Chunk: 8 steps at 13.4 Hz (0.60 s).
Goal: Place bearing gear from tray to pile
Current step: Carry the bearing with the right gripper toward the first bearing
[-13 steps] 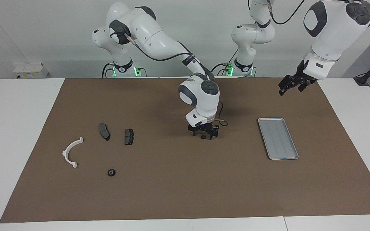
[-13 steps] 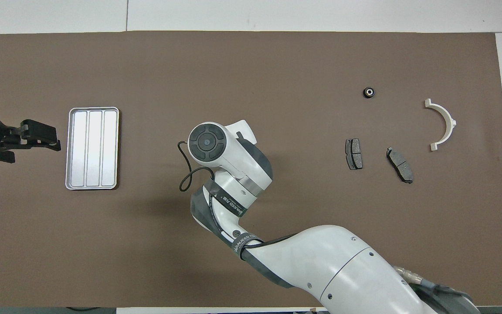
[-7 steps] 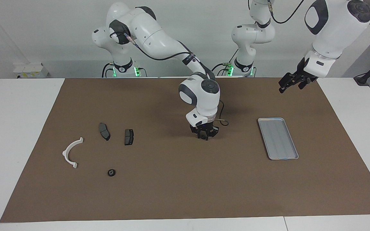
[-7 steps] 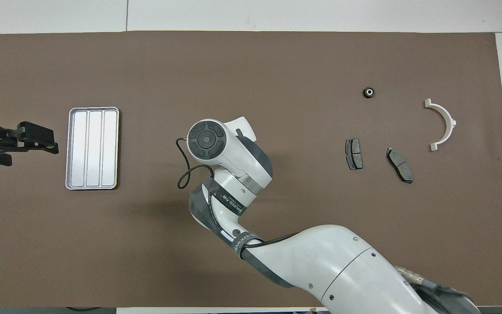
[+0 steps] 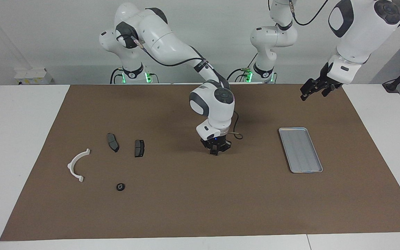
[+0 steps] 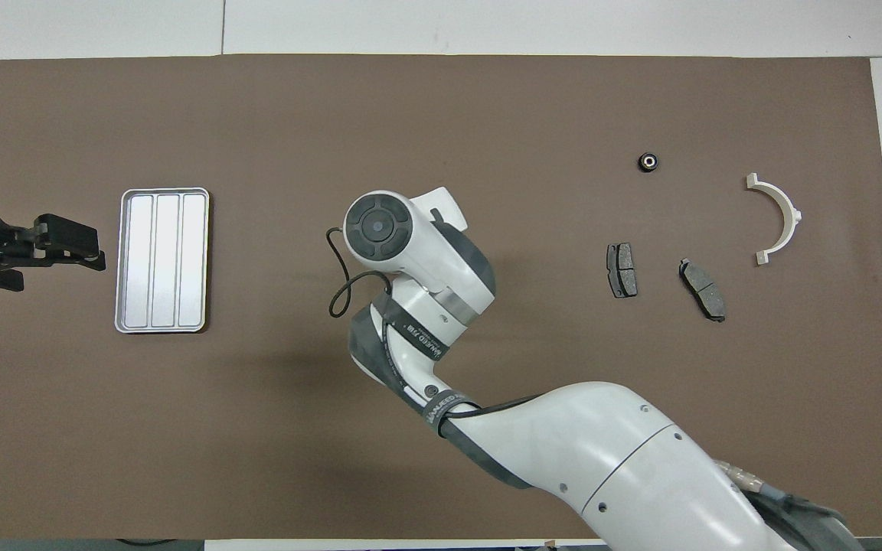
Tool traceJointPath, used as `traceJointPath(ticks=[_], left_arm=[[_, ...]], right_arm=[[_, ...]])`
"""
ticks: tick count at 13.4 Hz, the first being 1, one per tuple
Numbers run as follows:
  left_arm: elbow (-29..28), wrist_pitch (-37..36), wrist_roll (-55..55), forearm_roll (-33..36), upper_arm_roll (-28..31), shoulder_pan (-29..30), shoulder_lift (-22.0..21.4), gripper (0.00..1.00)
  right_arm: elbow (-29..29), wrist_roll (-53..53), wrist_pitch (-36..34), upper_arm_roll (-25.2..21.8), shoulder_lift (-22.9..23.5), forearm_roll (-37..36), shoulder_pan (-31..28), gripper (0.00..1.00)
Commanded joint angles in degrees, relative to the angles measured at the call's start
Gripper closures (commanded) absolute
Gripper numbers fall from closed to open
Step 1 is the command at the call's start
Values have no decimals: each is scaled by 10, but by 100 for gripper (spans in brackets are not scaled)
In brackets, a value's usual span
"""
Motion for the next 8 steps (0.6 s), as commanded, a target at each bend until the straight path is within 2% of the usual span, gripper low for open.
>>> traceJointPath(ticks=[1, 5, 8], left_arm=[[4, -7, 4, -6, 1, -2, -6, 0], [3, -7, 4, -6, 1, 1, -7, 0], [3, -7, 3, -6, 1, 0, -7, 0]], right_arm=[[30, -135, -64, 15, -33, 9, -73, 100], [-5, -324, -75, 14, -72, 31, -158, 100], [-66, -430, -3, 14, -84, 32, -218, 100]])
